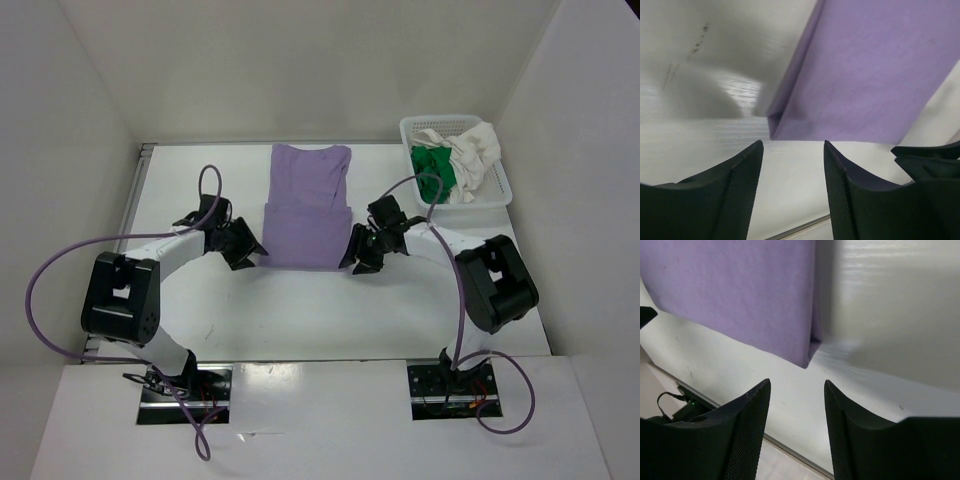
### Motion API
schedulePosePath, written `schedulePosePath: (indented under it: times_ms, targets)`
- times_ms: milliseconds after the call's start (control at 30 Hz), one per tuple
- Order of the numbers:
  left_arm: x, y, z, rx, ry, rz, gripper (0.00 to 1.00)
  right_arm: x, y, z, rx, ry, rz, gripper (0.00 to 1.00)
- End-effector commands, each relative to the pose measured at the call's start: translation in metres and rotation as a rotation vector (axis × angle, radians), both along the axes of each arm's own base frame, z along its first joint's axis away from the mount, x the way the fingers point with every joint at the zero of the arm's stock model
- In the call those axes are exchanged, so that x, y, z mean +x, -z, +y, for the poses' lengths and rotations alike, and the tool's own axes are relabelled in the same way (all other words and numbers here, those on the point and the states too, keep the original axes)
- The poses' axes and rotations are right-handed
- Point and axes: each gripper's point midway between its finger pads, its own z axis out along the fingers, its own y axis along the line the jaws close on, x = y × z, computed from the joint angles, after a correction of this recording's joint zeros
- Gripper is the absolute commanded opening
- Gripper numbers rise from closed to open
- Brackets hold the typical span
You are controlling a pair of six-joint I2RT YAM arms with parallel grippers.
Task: Fold and stack the t-shirts
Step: Grab one side of the 2/3 rectangular tshirt with both arms
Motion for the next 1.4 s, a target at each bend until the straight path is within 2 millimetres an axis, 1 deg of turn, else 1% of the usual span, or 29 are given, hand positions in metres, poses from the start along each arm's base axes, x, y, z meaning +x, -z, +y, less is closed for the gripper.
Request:
schedulePosePath:
  times_ms: [0,67,100,200,333,367,400,467,600,633,667,767,800,867,900,933,967,1000,1033,1067,1100,1133,1167,1200,1233,1267,1300,1333,1367]
  targets:
    - [-0.002,0.007,0.009,0.019,-0.012,0.003,0.6,0.013,-0.012,0.002,0.029,0.042,-0.092,0.53]
    - [-0.005,0.02,0.006,0.009,0.007,0.04,0.6,0.009,-0.002,0.002,0.027,0.037,-0.066,0.54]
    - [-0.004,0.026,0.001,-0.015,0.02,0.05,0.6,0.009,0.007,0.002,0.018,0.037,-0.048,0.54]
    - [0.001,0.027,-0.001,-0.024,0.024,0.042,0.59,0.013,0.018,0.005,0.021,0.031,-0.033,0.54]
    - [0.006,0.032,-0.001,-0.023,0.024,0.054,0.49,0.022,0.021,0.009,0.029,0.031,-0.049,0.51]
    - [0.009,0.029,-0.002,-0.024,0.024,0.043,0.48,0.024,0.023,0.01,0.027,0.031,-0.045,0.48]
    - [0.011,0.031,-0.002,-0.027,0.017,0.047,0.46,0.027,0.02,0.012,0.032,0.031,-0.055,0.46]
    - [0.011,0.031,-0.002,-0.028,0.017,0.047,0.42,0.026,0.025,0.011,0.026,0.031,-0.042,0.37]
    - [0.009,0.033,-0.004,-0.034,0.021,0.057,0.29,0.03,0.027,0.012,0.023,0.036,-0.055,0.25]
    - [0.009,0.033,-0.004,-0.034,0.021,0.057,0.26,0.032,0.026,0.012,0.027,0.036,-0.064,0.21]
    - [0.009,0.033,-0.004,-0.034,0.021,0.057,0.23,0.029,0.025,0.011,0.027,0.036,-0.064,0.12]
    - [0.01,0.026,-0.002,-0.029,0.017,0.038,0.13,0.029,0.02,0.008,0.021,0.055,-0.081,0.04]
    - [0.006,0.024,-0.002,-0.028,0.017,0.041,0.11,0.028,0.017,0.007,0.021,0.055,-0.081,0.0]
    - [-0.001,0.024,-0.001,-0.027,0.017,0.053,0.07,0.018,0.011,0.003,0.022,0.062,-0.073,0.0]
    - [-0.005,0.018,0.0,-0.023,0.025,0.049,0.03,0.012,0.009,0.006,0.028,0.06,-0.071,0.0]
    - [-0.012,0.02,0.002,-0.017,0.033,0.06,0.02,0.001,0.014,-0.001,0.01,0.074,-0.038,0.0]
    - [-0.021,0.016,0.001,-0.026,0.038,0.063,0.01,-0.01,0.007,0.006,0.017,0.044,-0.05,0.0]
    - [-0.033,0.016,0.001,-0.03,0.054,0.087,0.0,-0.019,0.007,0.007,0.017,0.041,-0.034,0.0]
    - [-0.041,0.015,0.001,-0.032,0.07,0.094,0.0,-0.036,0.012,0.007,0.016,0.035,0.004,0.0]
    - [-0.056,0.007,-0.001,-0.039,0.084,0.109,0.0,-0.055,0.012,0.013,0.009,0.001,0.027,0.0]
    - [-0.07,0.009,0.002,-0.032,0.093,0.136,0.0,-0.072,0.007,0.016,0.026,-0.023,0.044,0.0]
    - [-0.084,-0.005,0.001,-0.047,0.101,0.136,0.0,-0.088,0.005,0.017,0.027,-0.028,0.084,0.0]
    - [-0.092,-0.012,0.001,-0.055,0.105,0.134,0.0,-0.104,-0.009,0.025,0.057,-0.067,0.067,0.0]
    - [-0.101,-0.019,0.001,-0.065,0.109,0.134,0.0,-0.117,-0.011,0.024,0.062,-0.076,0.087,0.0]
    - [-0.113,-0.037,0.001,-0.081,0.107,0.11,0.0,-0.127,-0.017,0.021,0.062,-0.072,0.117,0.0]
    - [-0.119,-0.046,0.0,-0.094,0.105,0.098,0.0,-0.129,-0.035,0.019,0.091,-0.075,0.077,0.0]
    - [-0.119,-0.058,0.0,-0.101,0.096,0.075,0.0,-0.127,-0.046,0.019,0.099,-0.07,0.052,0.0]
    - [-0.117,-0.078,-0.001,-0.105,0.098,0.042,0.0,-0.121,-0.056,0.016,0.104,-0.048,0.033,0.0]
    - [-0.109,-0.088,0.002,-0.087,0.088,0.01,0.0,-0.103,-0.074,0.01,0.125,-0.021,-0.006,0.0]
